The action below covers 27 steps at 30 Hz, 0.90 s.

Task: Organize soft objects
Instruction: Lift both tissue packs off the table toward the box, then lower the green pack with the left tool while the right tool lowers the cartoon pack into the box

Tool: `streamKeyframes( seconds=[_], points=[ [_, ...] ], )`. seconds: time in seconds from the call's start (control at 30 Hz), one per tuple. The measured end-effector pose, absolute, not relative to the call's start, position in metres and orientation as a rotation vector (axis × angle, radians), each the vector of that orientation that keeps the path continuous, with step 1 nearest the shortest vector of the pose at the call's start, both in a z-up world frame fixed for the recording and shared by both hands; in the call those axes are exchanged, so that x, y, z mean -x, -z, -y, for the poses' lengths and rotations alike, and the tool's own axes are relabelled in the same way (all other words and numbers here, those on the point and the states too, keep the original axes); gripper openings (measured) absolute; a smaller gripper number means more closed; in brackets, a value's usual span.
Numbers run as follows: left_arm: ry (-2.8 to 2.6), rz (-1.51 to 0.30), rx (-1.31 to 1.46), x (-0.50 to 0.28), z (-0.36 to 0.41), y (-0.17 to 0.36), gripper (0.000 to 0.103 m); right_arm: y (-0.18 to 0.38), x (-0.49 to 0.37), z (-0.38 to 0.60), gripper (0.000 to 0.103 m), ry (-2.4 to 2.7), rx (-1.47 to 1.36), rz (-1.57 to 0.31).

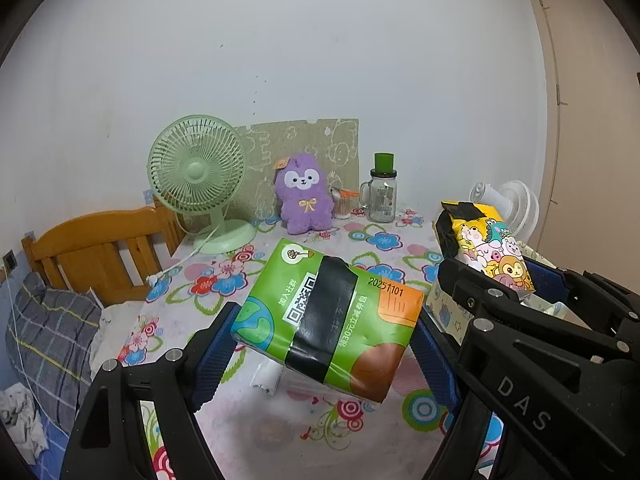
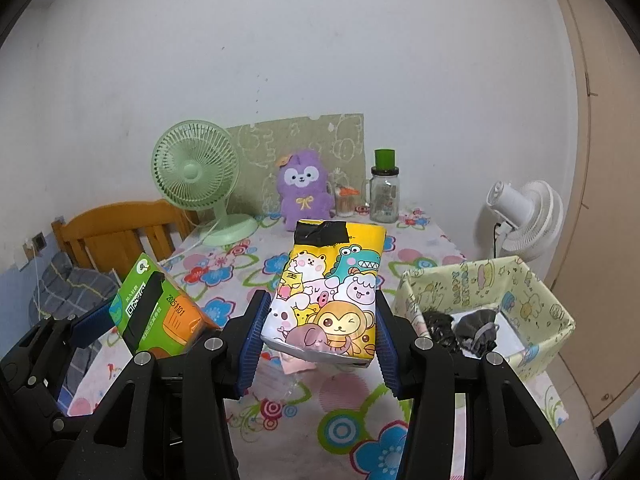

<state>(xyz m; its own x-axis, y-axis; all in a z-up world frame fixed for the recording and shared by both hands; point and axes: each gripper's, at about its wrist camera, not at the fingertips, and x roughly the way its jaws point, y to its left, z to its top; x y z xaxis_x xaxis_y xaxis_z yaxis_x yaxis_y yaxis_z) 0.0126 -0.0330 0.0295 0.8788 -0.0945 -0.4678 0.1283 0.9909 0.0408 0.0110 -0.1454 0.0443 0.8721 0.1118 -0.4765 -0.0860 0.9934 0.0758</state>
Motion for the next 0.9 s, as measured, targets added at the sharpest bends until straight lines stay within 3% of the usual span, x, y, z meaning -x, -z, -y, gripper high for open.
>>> streamKeyframes(
  seconds=[0.9],
  points=[
    [0.182,-0.475,-0.101,-0.047,0.107,-0.042,0.084,-0.055,-0.048,0.219,0.052,-0.082,-0.071,-0.486]
  ],
)
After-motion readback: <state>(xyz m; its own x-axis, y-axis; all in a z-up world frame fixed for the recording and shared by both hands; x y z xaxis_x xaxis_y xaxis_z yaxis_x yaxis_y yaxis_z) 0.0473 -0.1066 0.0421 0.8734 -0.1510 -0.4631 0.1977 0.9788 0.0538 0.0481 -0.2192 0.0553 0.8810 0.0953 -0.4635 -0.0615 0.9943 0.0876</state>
